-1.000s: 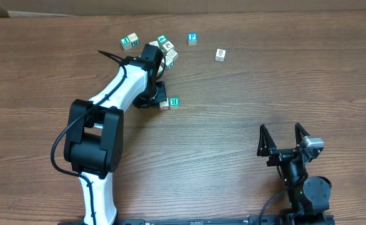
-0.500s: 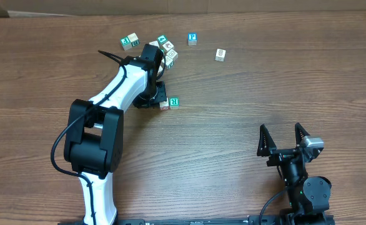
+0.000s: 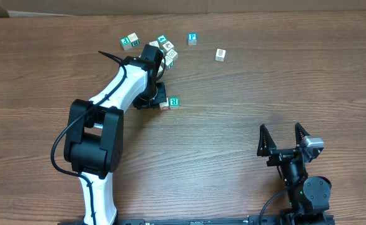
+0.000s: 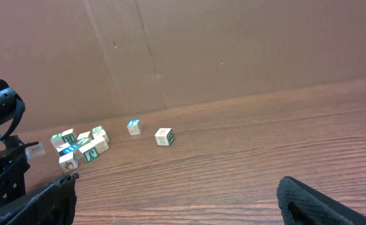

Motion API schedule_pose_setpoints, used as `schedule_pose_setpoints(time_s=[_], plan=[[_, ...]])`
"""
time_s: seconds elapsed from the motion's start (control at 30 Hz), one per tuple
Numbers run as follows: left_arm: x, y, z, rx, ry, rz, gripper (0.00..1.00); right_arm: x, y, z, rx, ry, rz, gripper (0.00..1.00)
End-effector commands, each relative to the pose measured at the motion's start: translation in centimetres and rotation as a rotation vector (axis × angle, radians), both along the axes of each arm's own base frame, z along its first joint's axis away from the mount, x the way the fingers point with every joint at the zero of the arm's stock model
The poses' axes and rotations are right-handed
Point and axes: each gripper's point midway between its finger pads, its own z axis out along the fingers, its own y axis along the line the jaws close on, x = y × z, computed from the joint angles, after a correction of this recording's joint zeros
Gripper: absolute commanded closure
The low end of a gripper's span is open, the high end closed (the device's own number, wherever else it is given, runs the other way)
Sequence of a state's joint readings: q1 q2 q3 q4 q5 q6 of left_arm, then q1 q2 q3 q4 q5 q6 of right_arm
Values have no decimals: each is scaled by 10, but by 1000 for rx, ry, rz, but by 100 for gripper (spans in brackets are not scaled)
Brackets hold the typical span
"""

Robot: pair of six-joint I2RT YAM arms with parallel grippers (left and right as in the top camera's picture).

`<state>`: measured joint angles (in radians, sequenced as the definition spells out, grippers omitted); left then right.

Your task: Form a horizontal line

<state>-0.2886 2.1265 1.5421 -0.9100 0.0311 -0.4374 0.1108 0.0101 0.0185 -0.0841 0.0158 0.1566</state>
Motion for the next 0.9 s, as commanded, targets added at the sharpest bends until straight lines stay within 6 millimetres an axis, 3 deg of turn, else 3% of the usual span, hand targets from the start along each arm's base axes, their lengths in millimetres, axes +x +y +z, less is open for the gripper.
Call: schedule_pose_setpoints(time_s=[0.0,0.87], plan=[[-3,-3,5,-19,-2,-14,95,0,-3,-3,-1,0,-15,0],[9,-7,6,-34,-54,-18,96,0,-3,-3,-1,0,-15,0]])
